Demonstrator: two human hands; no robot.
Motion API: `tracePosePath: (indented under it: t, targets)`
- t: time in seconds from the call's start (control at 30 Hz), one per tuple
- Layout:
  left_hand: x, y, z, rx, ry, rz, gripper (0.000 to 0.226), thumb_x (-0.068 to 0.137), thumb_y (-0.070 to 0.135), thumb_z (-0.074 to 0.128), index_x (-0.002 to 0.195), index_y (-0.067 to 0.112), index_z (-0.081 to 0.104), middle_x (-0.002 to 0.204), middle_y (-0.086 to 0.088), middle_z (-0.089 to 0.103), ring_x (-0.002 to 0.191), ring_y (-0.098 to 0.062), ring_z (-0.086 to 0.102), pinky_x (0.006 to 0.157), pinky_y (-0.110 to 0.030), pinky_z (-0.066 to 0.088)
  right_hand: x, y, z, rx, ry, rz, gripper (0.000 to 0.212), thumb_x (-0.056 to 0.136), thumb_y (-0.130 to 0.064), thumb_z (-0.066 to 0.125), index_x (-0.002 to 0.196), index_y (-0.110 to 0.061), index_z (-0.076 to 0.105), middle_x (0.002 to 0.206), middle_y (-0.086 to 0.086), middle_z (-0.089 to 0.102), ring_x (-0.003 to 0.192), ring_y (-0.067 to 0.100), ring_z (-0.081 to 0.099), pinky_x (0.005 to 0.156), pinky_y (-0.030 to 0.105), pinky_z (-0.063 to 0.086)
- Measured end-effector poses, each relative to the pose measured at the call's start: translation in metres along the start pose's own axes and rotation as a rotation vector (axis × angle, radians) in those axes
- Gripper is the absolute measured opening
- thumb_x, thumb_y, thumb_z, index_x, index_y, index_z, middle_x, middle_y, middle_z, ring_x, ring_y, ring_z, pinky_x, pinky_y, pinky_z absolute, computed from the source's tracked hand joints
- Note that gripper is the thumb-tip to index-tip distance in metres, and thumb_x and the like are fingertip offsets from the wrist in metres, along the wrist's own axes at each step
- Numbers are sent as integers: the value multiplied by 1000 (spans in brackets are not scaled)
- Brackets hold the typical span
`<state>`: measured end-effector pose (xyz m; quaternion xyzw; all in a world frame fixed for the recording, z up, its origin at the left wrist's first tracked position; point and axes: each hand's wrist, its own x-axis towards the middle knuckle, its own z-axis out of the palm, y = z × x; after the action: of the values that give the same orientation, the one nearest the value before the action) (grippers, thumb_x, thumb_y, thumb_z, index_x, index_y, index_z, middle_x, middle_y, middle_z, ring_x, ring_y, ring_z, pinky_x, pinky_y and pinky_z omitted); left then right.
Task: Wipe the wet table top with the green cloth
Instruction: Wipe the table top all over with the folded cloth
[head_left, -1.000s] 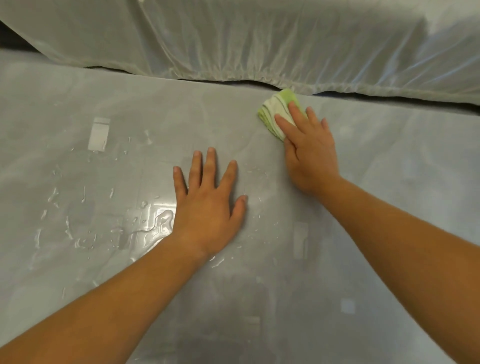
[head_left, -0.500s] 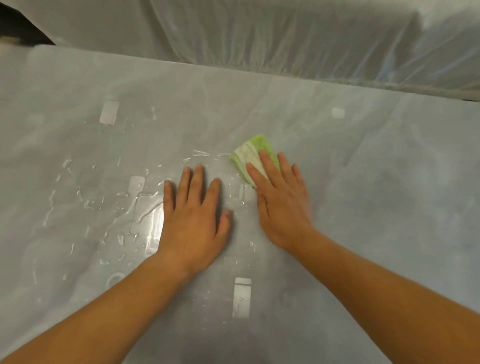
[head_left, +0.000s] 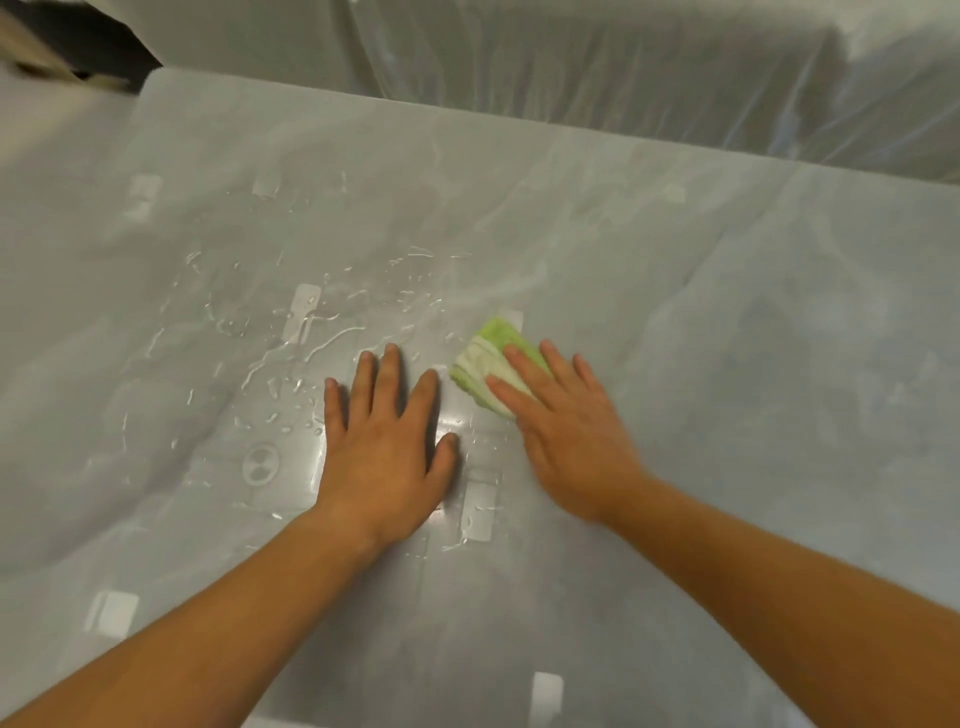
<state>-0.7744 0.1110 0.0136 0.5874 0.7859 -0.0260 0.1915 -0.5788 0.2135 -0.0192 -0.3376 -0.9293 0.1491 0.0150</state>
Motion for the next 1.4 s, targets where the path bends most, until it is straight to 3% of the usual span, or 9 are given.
tracePosePath:
  t: [0.2,0.3,0.43,0.6,0.73,0.83,1.03,1.23,1.4]
  targets:
    - [-19,-10,16,15,6,-44,69,96,59,23,156,29,8,166,-10,-9,151,-31,-18,118,-58,-13,18,-6,-2,53,109,368,52,101,-22,39,152,-28,34,166,2,19,151,37,14,121,55,14]
    - [-27,-15,19,-34,14,-58,74,92,63,16,157,30,6,167,-5,-12,151,-26,-19,118,-56,-14,-23,-41,16,-7,62,218,55,98,-27,35,153,-29,31,165,2,19,151,37,15,121,56,18]
    - [-28,-20,19,-65,-7,-46,73,93,59,20,158,32,3,166,-2,-15,151,-24,-21,118,-57,-13,-51,-12,5,-22,-66,-40,52,100,-28,31,151,-29,38,164,1,23,151,36,18,121,56,16]
    - [-28,-25,19,-32,-15,-23,71,92,57,18,158,34,2,166,-1,-14,151,-25,-18,119,-57,-10,-35,-34,8,38,93,389,52,100,-23,37,152,-29,34,166,2,18,151,37,14,120,56,15]
    - [-27,-31,19,-39,-23,3,65,97,47,22,158,34,6,167,-1,-12,152,-24,-15,120,-55,-8,-90,-85,36,4,53,96,54,98,-26,38,152,-30,32,165,0,20,152,35,14,121,56,16]
    - [-34,-39,15,-193,8,58,65,94,48,20,156,32,18,168,-1,-2,153,-22,-10,121,-51,-10,-100,-65,31,14,4,-72,50,100,-25,37,149,-30,40,163,0,27,151,34,19,121,58,16]
    - [-104,-60,34,-145,83,114,58,98,50,22,151,30,27,167,-9,4,153,-23,-9,119,-55,-11,-87,-114,41,71,180,411,52,98,-26,35,150,-28,39,164,3,24,151,37,18,121,57,17]
    - [-150,-74,55,-70,45,145,58,98,48,23,151,27,30,166,-13,6,153,-28,-6,119,-59,-7,-153,-144,60,34,49,31,49,101,-27,34,150,-30,40,164,-1,25,153,31,15,122,55,14]
    - [-162,-84,62,-60,58,151,62,98,54,20,154,27,25,167,-10,5,153,-27,-8,119,-57,-8,-135,-152,56,136,180,441,49,99,-24,37,147,-29,44,163,0,27,151,35,18,121,56,13]
